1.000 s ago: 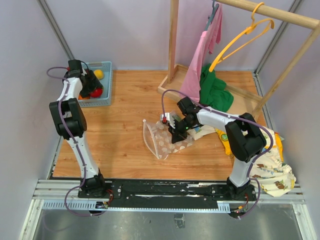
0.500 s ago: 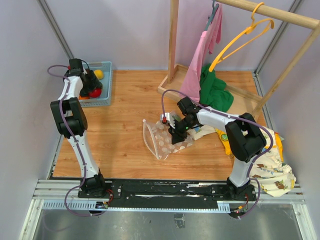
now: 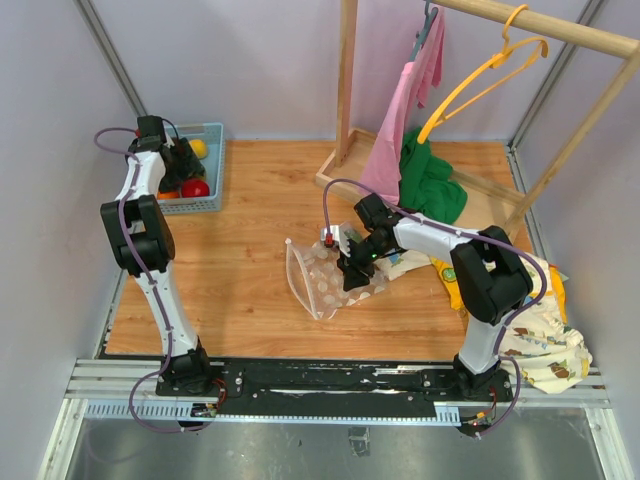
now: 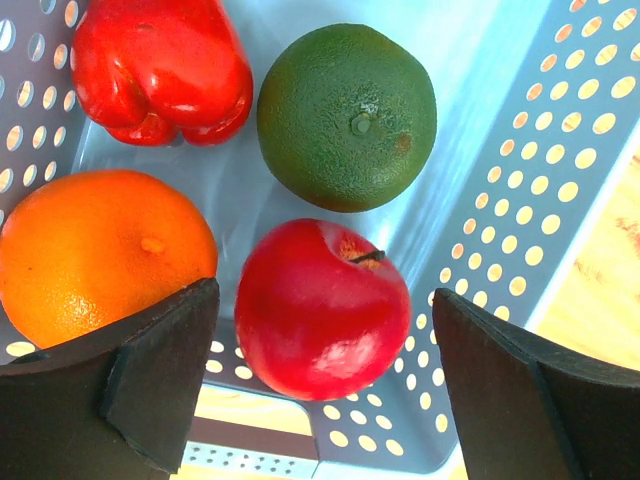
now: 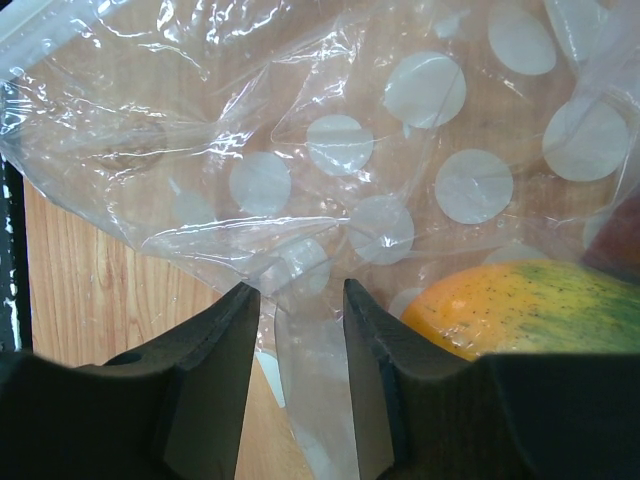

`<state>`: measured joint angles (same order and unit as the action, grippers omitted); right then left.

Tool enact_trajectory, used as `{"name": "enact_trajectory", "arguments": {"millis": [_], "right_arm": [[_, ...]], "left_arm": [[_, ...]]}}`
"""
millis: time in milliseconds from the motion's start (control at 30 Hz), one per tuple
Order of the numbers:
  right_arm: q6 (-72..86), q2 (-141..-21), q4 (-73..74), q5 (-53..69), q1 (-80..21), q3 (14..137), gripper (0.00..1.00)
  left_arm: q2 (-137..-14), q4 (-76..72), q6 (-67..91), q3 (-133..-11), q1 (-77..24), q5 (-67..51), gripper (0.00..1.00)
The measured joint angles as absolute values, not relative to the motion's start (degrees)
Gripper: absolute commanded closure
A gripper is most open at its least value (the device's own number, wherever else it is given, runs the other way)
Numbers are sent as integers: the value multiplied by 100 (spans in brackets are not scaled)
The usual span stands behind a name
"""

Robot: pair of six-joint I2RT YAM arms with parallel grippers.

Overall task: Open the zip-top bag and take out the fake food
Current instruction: Place the fake vegetable in the bin, then pick up the fake vegetable from the zipper food storage bag.

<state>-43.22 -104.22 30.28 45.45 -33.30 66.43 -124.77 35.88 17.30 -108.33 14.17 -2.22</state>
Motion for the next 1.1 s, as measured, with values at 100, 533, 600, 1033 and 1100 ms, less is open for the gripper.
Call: {"name": "enact_trajectory", "arguments": {"millis": [100,533,600,1033,1100], "right_arm": [[-4322,-10414,3028,4545,-3330,6643,57],[-4324,-10296,3046,4543,-3330,6643,55],[-4324,-10283,3061,4543,-3330,6643,55],[-4333,-10127,3153,4543,-3330,6643,54],[-4335,-10057,3155,4545,-3330,6643,54]], "left_arm": [[-12477,3592,1691,-10833,1417,-255,9],[-11531,3301,1699,-10339,1431,-655,8],[-11061,3118,1723,-9990,1439,-816,8],[-8060,1354,2359,-7540,1450,-2191,1],[-7588,1002,2536,-7122,1455,-2314,1]]}}
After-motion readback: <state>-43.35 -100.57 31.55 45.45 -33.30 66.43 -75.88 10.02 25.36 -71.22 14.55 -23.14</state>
